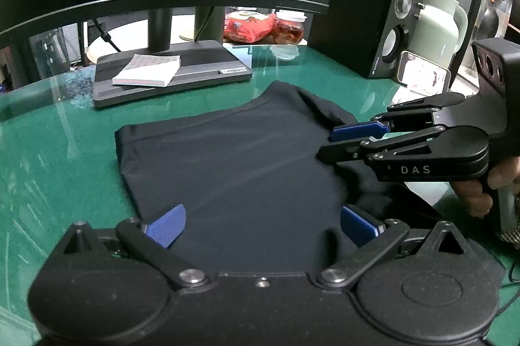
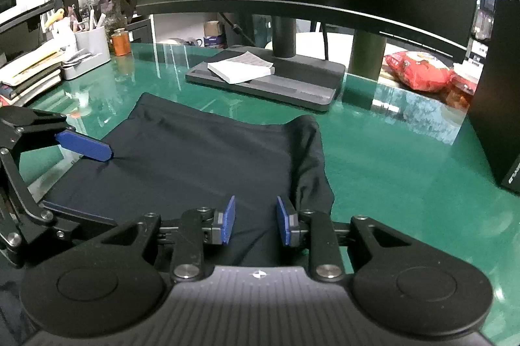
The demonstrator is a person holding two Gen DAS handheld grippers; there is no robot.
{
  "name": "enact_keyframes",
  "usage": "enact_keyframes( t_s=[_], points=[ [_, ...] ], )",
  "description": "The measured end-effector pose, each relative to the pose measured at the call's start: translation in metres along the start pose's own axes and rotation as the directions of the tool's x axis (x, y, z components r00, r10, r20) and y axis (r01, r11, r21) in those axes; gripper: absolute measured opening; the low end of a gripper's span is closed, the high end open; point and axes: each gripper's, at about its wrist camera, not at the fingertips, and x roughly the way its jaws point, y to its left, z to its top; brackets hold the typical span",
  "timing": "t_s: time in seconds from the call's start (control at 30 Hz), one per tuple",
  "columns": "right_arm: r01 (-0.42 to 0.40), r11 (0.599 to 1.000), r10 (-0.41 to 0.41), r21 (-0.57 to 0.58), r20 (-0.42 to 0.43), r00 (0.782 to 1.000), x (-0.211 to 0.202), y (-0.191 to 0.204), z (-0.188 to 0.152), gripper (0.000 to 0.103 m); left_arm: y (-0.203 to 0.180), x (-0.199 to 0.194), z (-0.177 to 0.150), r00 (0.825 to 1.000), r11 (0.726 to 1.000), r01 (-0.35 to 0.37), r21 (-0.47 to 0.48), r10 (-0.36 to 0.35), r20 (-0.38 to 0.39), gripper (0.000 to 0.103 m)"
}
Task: Fold clothes
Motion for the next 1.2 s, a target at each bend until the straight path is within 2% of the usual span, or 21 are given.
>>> enact_keyframes(
  t_s=[0.17, 0.27, 0.43, 0.57, 0.9, 1.1, 1.2],
  points=[
    [-0.01, 1.0, 0.01, 0.017, 0.001, 1.0, -0.011, 0.004, 0.0, 0.026, -0.008, -0.017, -0.001, 1.0, 1.0, -0.011, -0.028, 0.011, 0.019, 0.102],
    [-0.064, 0.998, 0.065, -0.014, 0.022, 0.998, -0.034, 0.016, -0.006, 0.029, -0.019, -0.029, -0.007, 1.0, 1.0, -0.001, -0.015, 0.001, 0.02, 0.102],
    [-0.092, 0.993, 0.09, -0.071, -0.025, 0.996, -0.045, 0.036, -0.022, 0.029, -0.035, -0.039, -0.022, 1.0, 1.0, 0.008, -0.008, -0.009, -0.011, 0.102],
    [-0.081, 0.995, 0.079, -0.061, -0.031, 0.996, -0.048, 0.038, -0.029, 0.029, -0.037, -0.039, -0.032, 1.0, 1.0, 0.002, -0.025, -0.002, -0.031, 0.102],
    [-0.031, 0.999, 0.03, -0.033, -0.012, 0.999, -0.053, 0.031, -0.035, 0.03, -0.036, -0.049, -0.043, 1.0, 0.999, -0.024, -0.043, 0.023, -0.02, 0.102],
    [-0.033, 0.999, 0.033, -0.004, -0.009, 0.999, -0.065, 0.036, -0.036, 0.032, -0.034, -0.063, -0.047, 0.999, 0.994, -0.034, -0.099, 0.035, 0.01, 0.102],
    [-0.028, 1.0, 0.028, -0.003, -0.003, 1.0, -0.067, 0.038, -0.035, 0.032, -0.037, -0.063, -0.049, 0.999, 0.995, -0.043, -0.086, 0.043, -0.001, 0.102]
  ],
)
